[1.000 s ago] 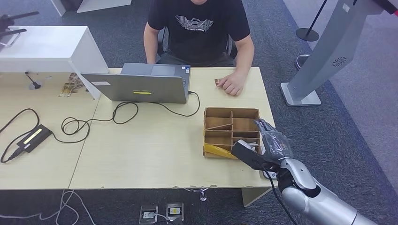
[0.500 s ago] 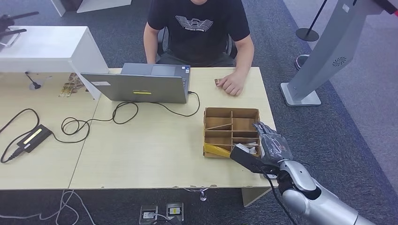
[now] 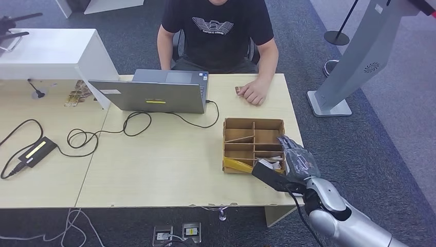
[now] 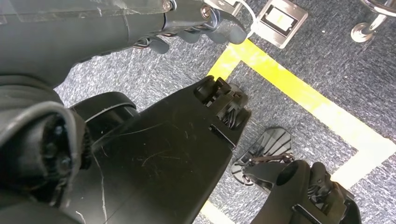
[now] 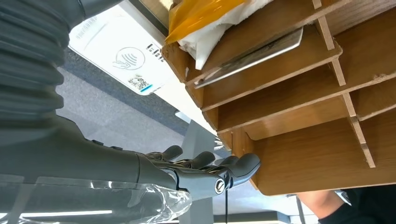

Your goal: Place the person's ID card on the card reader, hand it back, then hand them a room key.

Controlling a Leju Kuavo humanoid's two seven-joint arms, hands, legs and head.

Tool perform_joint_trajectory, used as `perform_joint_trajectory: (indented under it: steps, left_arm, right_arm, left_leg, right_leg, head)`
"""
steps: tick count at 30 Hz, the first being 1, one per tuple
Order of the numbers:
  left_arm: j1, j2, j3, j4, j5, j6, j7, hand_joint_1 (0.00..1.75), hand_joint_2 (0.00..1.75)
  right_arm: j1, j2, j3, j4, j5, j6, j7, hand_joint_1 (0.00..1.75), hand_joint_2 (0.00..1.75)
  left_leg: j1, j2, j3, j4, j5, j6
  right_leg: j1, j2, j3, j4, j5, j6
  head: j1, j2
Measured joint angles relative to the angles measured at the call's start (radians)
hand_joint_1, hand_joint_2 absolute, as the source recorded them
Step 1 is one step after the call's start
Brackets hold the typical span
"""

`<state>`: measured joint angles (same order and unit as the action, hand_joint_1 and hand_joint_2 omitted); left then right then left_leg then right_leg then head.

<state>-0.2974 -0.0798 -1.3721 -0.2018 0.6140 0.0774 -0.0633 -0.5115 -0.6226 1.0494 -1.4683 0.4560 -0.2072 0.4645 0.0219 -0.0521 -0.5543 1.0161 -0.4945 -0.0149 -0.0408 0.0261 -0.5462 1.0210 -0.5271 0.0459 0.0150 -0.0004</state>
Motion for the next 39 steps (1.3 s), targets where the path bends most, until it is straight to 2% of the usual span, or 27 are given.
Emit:
perform_joint_trajectory:
  steps: [39]
  left_arm:
    - [0.002,0.000,0.005,0.000,-0.014,0.000,0.008,0.00,0.00]
  right_arm:
    - [0.017,0.032,0.016,0.012,0.005,-0.038,-0.043,0.00,1.75]
  left_leg:
    - [0.000,0.000,0.000,0.000,0.000,0.000]
  right_leg:
    - [0.000,0.000,0.000,0.000,0.000,0.000]
  head:
    - [0.000,0.000]
